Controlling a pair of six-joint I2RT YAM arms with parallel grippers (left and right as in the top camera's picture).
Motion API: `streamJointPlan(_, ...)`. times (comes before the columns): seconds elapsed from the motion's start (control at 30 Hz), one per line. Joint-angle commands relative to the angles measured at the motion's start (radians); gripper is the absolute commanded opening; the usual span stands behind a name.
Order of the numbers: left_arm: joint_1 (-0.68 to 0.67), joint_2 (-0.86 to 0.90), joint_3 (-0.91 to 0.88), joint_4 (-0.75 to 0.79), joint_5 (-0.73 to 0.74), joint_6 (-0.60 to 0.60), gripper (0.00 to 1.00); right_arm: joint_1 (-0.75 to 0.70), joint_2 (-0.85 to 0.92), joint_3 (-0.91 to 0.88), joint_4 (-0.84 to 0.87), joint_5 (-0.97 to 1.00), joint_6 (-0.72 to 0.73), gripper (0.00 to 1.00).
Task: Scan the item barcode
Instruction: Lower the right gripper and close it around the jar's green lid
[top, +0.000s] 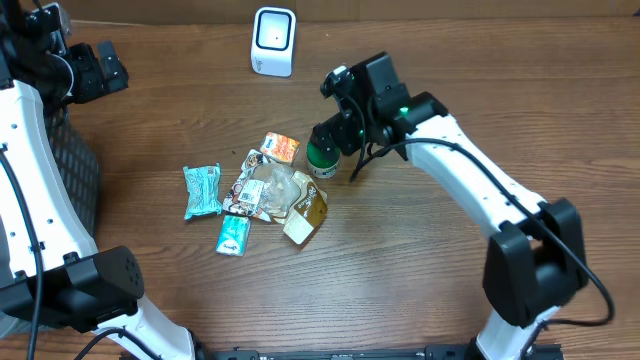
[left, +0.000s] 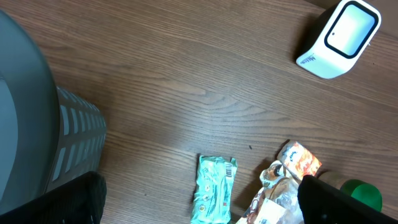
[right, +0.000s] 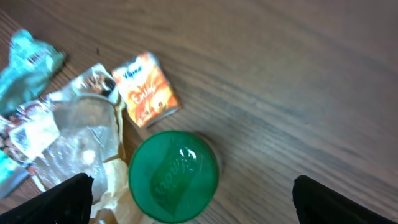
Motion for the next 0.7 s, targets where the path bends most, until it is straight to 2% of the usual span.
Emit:
streamJointPlan(0.0,-0.002,0.0,0.006,0.002,0.011,-0.007,1.0,0.031,0.042,0.026,-0.001,-0.016,0.001,1.0)
streamJointPlan(0.43,-0.002,0.0,0.006,0.002,0.011,-0.008,1.0,0.071,0.116,0.026,0.007,-0.011,0.057,1.0)
streamJointPlan(0.5,-0.002,0.0,0.006,0.002,0.011,-0.007,0.99,0.071,0.126,0.026,0.008,-0.002,0.06,0.96)
streamJointPlan(0.63,-0.002,0.0,0.006,0.002,0.011,-0.007,1.0,0.068,0.134,0.026,0.014,0.093,0.108,0.96)
streamJointPlan(0.67,-0.002,0.0,0.006,0.002,0.011,-0.007,1.0,0.068,0.135,0.026,0.014,0.121,0.109,0.92)
